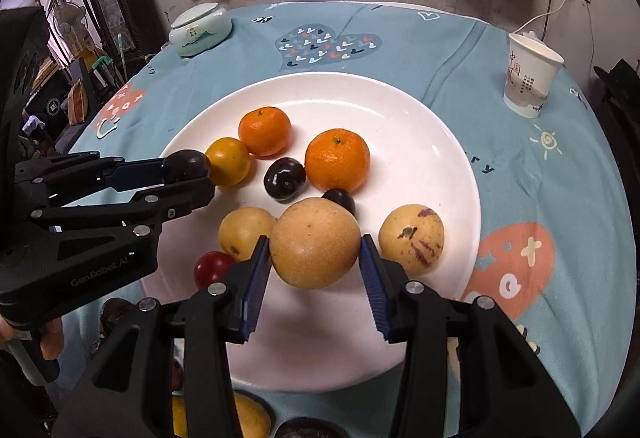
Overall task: Organize fruits
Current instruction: 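Carry the tan pear and dark plum onto the white plate and release both, then grasp a dark plum with the right tool while the left tool grasps a large dark brown fruit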
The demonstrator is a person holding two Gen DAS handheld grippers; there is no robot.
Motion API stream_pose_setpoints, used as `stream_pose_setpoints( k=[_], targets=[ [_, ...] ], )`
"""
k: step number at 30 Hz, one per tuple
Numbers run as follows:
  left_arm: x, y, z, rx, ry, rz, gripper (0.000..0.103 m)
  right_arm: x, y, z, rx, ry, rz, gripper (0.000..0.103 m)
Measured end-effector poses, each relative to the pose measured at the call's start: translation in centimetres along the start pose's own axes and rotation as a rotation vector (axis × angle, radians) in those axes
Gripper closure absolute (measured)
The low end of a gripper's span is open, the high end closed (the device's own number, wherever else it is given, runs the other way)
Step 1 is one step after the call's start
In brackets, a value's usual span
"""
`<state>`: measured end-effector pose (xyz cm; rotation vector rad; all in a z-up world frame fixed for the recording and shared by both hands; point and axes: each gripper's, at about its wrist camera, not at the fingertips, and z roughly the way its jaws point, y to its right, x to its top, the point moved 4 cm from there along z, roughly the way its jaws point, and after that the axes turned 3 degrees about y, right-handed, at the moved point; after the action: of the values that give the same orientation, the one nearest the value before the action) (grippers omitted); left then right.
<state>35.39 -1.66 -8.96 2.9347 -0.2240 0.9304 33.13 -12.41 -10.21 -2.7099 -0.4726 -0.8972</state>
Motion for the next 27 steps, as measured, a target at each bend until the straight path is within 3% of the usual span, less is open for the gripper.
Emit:
stream_pose_setpoints(
  k=[2,3,5,9,13,16,19,23,27],
  targets=[
    [0.2,-0.1,0.1,0.023,0.010,0.001,0.054,0.4,-0.2,0.1,-0.031,0.035,-0.022,0.036],
    [0.4,-0.3,-0.1,0.036,0.022,-0.005,0.042,0.6,-0.2,0.0,-0.037,0.052,-0.033,0.036],
    [0.8,-0.7,-0.9,0.040,0.044,-0.018,0.030,1.0,-0.5,-0.3,-0.053,0.071,-0.057,0.036],
    [0.6,-1.8,-4.1,0.041,0.098,-0.031,0.030,1.2,-0.5,-3.0,-0.045,0.100,-0.066,0.036],
    [-2.2,-2.6,-7.8,0.028,0.133,-0.056,0.029,-0.4,-1.2,-6.7,-0.047,0.130,-0.083,0.036],
    [-7.0,-2.7,-10.0,0.029,0.140,-0.062,0.029,-3.0,-2.0,-9.3,-0.056,0.142,-0.089,0.036],
    [-12.1,-3.1,-11.2,-0.004,0.122,-0.131,0.029,-6.2,-2.9,-11.1,-0.054,0.148,-0.080,0.035],
    [-17.5,-2.9,-12.5,0.009,0.123,-0.164,0.030,-12.1,-4.0,-12.9,-0.081,0.136,-0.035,0.035],
    [-20.3,-2.1,-13.2,0.007,0.105,-0.140,0.030,-15.6,-4.3,-13.5,-0.087,0.116,0.016,0.035]
  ],
)
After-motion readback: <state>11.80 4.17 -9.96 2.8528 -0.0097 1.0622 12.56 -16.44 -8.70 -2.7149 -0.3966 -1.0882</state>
